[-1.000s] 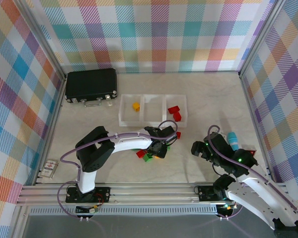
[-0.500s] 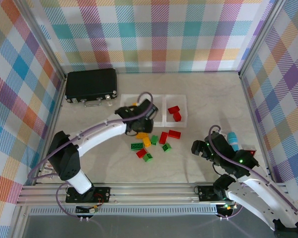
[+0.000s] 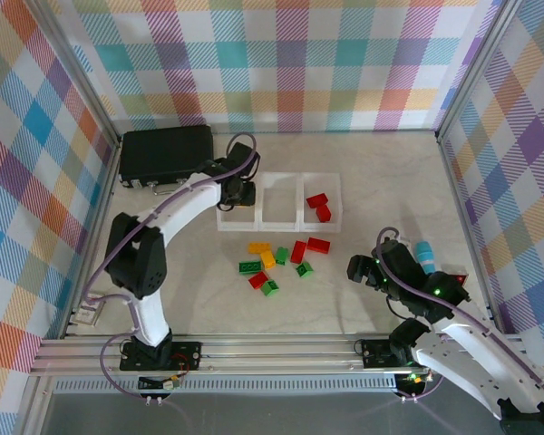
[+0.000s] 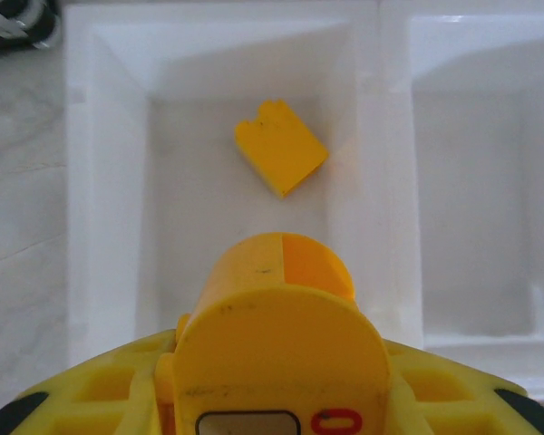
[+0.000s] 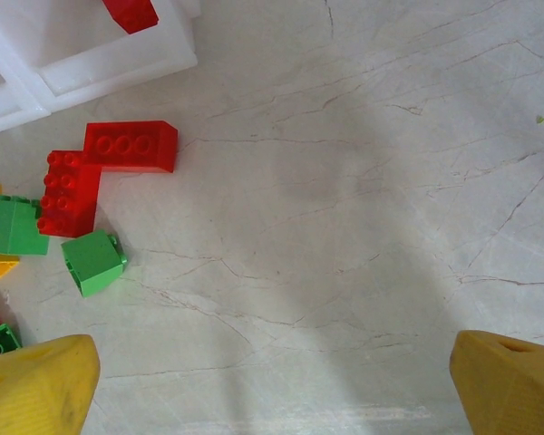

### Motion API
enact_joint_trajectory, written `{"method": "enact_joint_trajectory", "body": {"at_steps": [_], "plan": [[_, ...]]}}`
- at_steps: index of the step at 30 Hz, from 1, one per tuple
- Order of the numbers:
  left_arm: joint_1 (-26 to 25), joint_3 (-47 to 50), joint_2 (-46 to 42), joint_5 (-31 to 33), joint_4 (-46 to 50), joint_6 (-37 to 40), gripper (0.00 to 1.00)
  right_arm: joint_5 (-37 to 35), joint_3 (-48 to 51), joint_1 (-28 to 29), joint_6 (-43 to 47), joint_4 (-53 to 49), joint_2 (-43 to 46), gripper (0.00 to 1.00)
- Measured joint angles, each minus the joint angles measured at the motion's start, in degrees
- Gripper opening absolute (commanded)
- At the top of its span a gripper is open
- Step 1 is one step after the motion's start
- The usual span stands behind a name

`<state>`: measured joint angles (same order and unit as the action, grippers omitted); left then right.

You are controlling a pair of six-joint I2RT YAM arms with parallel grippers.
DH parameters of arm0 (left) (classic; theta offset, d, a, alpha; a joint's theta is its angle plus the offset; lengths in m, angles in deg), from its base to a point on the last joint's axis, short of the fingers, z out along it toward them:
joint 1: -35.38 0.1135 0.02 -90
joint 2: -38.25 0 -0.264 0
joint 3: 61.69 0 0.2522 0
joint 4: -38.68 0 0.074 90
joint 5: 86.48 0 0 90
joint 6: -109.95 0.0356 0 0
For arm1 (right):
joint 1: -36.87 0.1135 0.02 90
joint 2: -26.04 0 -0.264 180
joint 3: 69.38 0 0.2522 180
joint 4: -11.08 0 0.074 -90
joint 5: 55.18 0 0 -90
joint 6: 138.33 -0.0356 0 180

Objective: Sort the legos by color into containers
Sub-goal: Place the lego in the container.

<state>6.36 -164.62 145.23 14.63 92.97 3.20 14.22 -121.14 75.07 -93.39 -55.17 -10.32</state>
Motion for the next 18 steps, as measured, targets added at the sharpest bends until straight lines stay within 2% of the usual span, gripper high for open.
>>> {"method": "enact_joint_trajectory", "body": {"at_steps": [4, 9, 18], "plan": [[1.0, -2.5, 5.2, -0.9, -0.1, 0.2, 0.1, -1.0, 0.0, 0.0, 1.4, -0.4, -0.5, 0.99], [3.0, -4.1, 7.1, -1.2, -0.1, 0.8, 0.12, -1.7, -0.6, 0.0, 2.7, -1.0, -0.5, 0.99], [4.0, -4.9, 8.0, -1.5, -0.2, 1.2, 0.43, -2.0, -0.6, -0.4, 3.8, -0.8, -2.3, 0.99]]}}
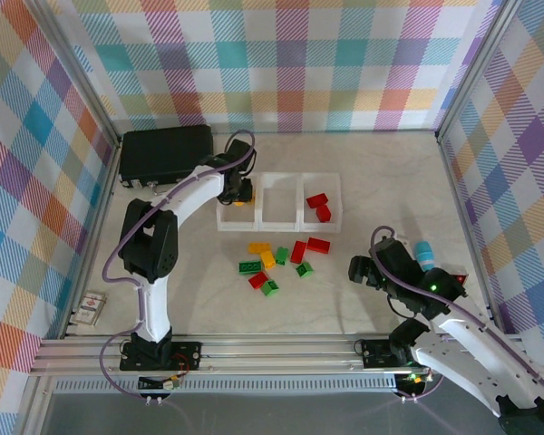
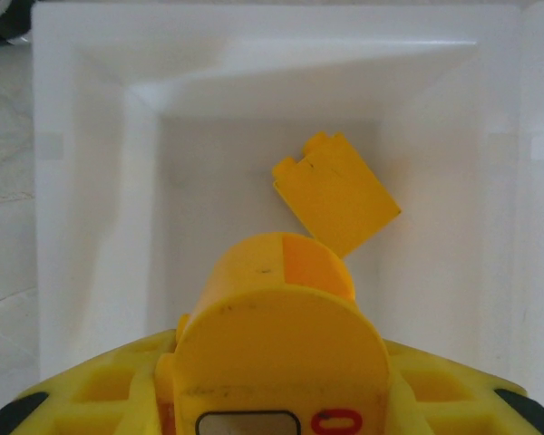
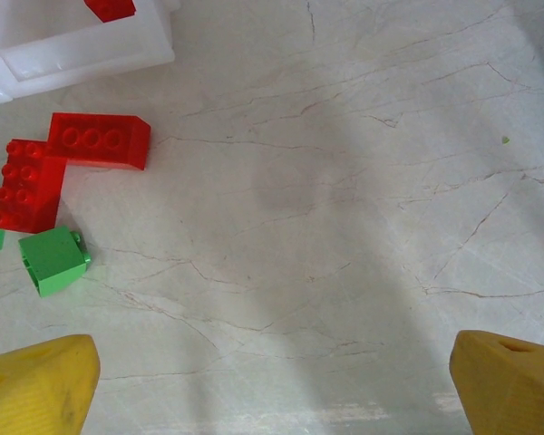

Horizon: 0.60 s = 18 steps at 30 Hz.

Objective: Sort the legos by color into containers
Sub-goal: Place the lego in the container.

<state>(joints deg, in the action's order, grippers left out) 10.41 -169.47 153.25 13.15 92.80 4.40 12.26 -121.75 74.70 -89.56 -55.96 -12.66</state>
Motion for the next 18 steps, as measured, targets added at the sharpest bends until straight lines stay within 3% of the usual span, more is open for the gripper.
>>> {"method": "enact_joint_trajectory", "body": {"at_steps": [4, 13, 18], "plan": [[0.0, 0.0, 0.3, -0.2, -0.1, 0.2, 0.52, 0.0, 0.0, 0.0, 0.2, 0.3, -0.5, 0.99], [0.0, 0.0, 0.2, -1.6, -1.9, 1.0, 0.62, 0.0, 0.0, 0.0, 0.2, 0.3, -0.5, 0.99], [0.0, 0.1, -1.0, -1.8, -1.7, 2.1, 0.79, 0.1, -0.1, 0.0, 0.0, -0.1, 0.6, 0.99]]}}
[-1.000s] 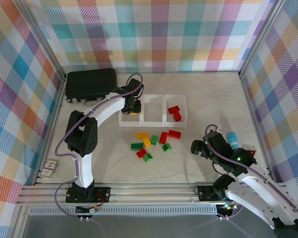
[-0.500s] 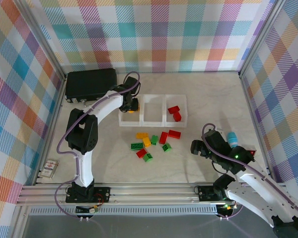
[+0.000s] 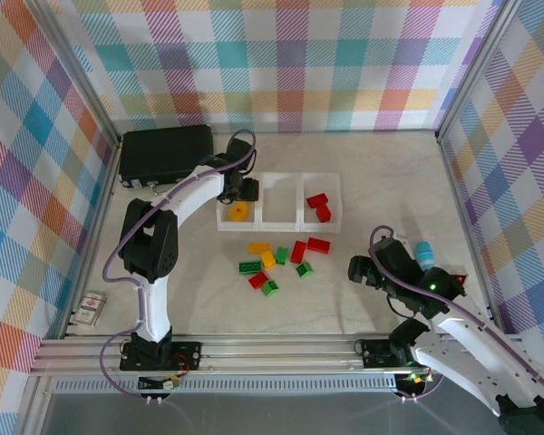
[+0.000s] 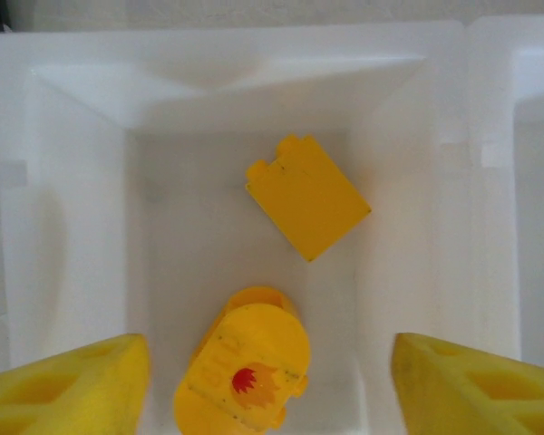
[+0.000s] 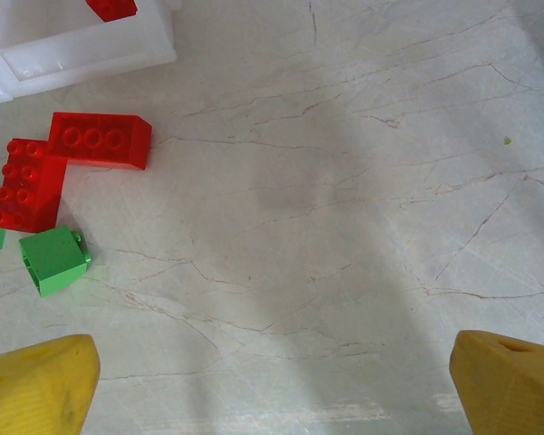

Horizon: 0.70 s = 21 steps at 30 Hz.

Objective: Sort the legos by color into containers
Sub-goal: Place the lego in the container, then rotate the lego at the bottom-center of the table.

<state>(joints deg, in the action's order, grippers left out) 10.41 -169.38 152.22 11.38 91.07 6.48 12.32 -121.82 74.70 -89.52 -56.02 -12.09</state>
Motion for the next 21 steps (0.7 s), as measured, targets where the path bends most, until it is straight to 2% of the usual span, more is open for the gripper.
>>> {"method": "enact_joint_trajectory", "body": {"at_steps": [3, 6, 12, 16, 21], "plan": [[0.0, 2.2, -4.8, -0.6, -0.6, 1.1, 0.89, 0.1, 0.0, 0.0, -0.1, -0.6, 0.9, 0.99], [0.0, 7.7, -13.4, -1.8, -2.1, 2.2, 1.0, 0.7, -0.1, 0.0, -0.1, -1.1, 1.3, 0.99], [0.0, 24.6, -32.5, -5.7, -5.4, 1.7, 1.0, 2.0, -0.3, 0.0, -0.3, -1.2, -0.4, 0.99], [-2.0, 32.0, -39.1, -6.8, -4.4, -0.3, 1.0, 3.0, -0.3, 0.0, -0.6, -1.0, -0.4, 0.99], [-11.9, 36.6, -42.9, -4.8, -2.4, -4.7, 1.0, 4.4, -0.3, 0.0, -1.9, 0.3, -0.3, 0.99]]}}
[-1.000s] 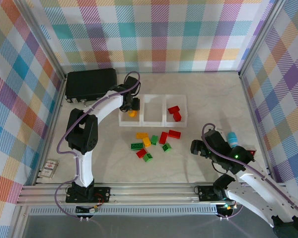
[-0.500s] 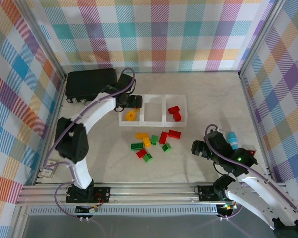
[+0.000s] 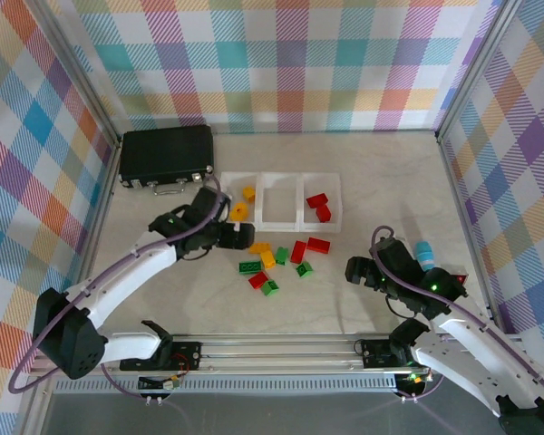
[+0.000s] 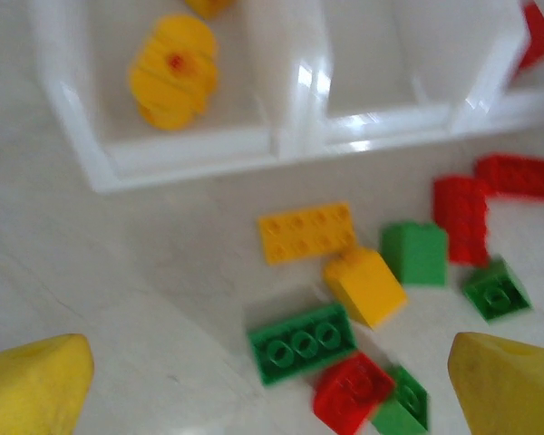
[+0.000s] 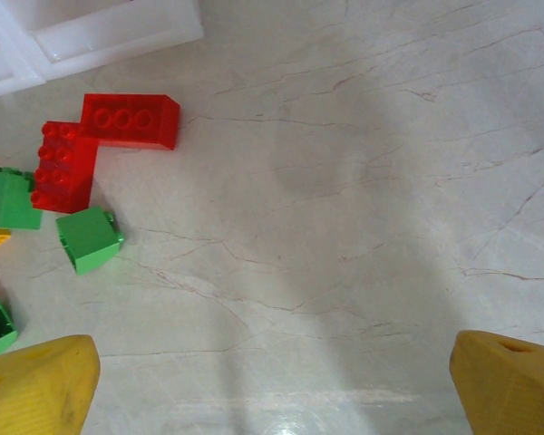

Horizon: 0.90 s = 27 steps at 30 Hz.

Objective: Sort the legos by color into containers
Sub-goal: Rotate the lego at the bottom-center of the table.

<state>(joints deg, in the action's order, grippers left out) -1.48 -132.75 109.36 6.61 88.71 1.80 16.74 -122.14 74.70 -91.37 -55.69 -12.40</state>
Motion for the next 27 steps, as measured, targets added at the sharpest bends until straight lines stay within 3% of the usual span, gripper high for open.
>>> {"method": "enact_joint_trajectory", "body": {"at_steps": [6, 14, 21, 27], "plan": [[-11.3, 2.5, -0.3, 3.4, 0.1, -5.4, 0.97, 1.8, 0.3, 0.0, -1.3, 0.9, 0.5, 0.99], [-19.6, 2.7, 4.4, 5.0, 0.0, -5.8, 0.9, 2.3, 1.3, 0.0, -2.2, -0.2, 4.3, 0.99], [-24.5, 2.6, 12.0, 2.9, -0.5, -3.9, 0.87, 2.6, 1.9, 0.0, -2.6, -0.7, 4.6, 0.99], [-25.3, 3.6, 13.6, -0.4, -2.9, -4.0, 0.88, 2.6, 1.9, 0.0, -2.6, -0.7, 4.6, 0.99]]}}
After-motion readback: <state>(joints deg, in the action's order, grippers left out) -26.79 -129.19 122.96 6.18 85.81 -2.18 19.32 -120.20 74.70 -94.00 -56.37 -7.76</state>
